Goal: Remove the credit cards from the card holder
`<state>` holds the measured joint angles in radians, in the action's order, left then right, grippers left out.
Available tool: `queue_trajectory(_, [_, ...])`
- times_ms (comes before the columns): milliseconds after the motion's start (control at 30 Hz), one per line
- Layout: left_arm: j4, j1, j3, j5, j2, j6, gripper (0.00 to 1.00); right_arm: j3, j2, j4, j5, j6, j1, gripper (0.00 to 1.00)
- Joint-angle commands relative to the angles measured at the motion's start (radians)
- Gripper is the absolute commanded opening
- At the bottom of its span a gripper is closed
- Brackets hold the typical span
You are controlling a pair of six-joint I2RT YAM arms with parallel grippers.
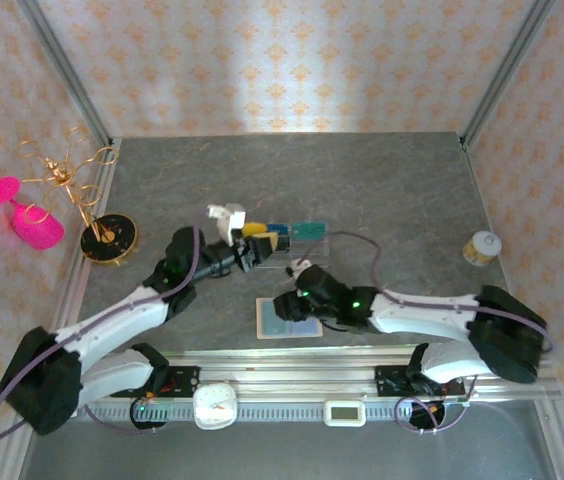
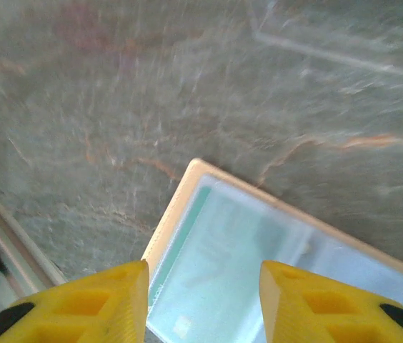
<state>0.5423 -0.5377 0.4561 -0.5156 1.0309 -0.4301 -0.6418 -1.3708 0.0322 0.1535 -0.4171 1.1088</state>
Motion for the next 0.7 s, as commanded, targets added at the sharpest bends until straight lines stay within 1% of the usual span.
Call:
queue_trajectory(0, [0.014, -0.008, -0.108, 0.148, -0.166, -0.223, 0.50, -0.084, -0.103, -0.074, -0.173, 0.021, 0.073, 0.44])
queue_trajectory(100, [-0.071, -0.010, -0.182, 0.207, -0.305, -0.252, 0.52, -0.138, -0.197, -0.124, -0.240, 0.008, 0.118, 0.43])
queue_trajectory(167, [-0.127, -0.010, -0.211, 0.233, -0.368, -0.267, 0.53, -0.167, -0.234, -0.148, -0.272, 0.007, 0.142, 0.43])
queue_trajectory(267, [-0.183, -0.011, -0.242, 0.252, -0.423, -0.280, 0.53, -0.209, -0.298, -0.207, -0.329, -0.007, 0.162, 0.43])
queue_trajectory(333, [-0.221, -0.011, -0.253, 0.262, -0.433, -0.289, 0.52, -0.222, -0.327, -0.239, -0.354, -0.020, 0.169, 0.42])
queue_trajectory(400, [-0.226, -0.011, -0.268, 0.250, -0.436, -0.294, 0.50, -0.222, -0.343, -0.252, -0.361, -0.037, 0.169, 0.34])
queue_trajectory(467, [-0.232, -0.011, -0.280, 0.240, -0.429, -0.305, 0.48, -0.205, -0.334, -0.244, -0.368, -0.058, 0.169, 0.19])
queue_trajectory(500, [-0.232, -0.012, -0.284, 0.233, -0.421, -0.308, 0.46, -0.195, -0.318, -0.225, -0.364, -0.064, 0.169, 0.14])
queue_trajectory(633, [-0.218, -0.042, -0.306, 0.221, -0.367, -0.328, 0.36, -0.125, -0.216, -0.094, -0.344, -0.083, 0.164, 0.00])
queue_trajectory(667, [-0.209, -0.062, -0.312, 0.224, -0.344, -0.332, 0.33, -0.102, -0.192, -0.052, -0.331, -0.089, 0.157, 0.00])
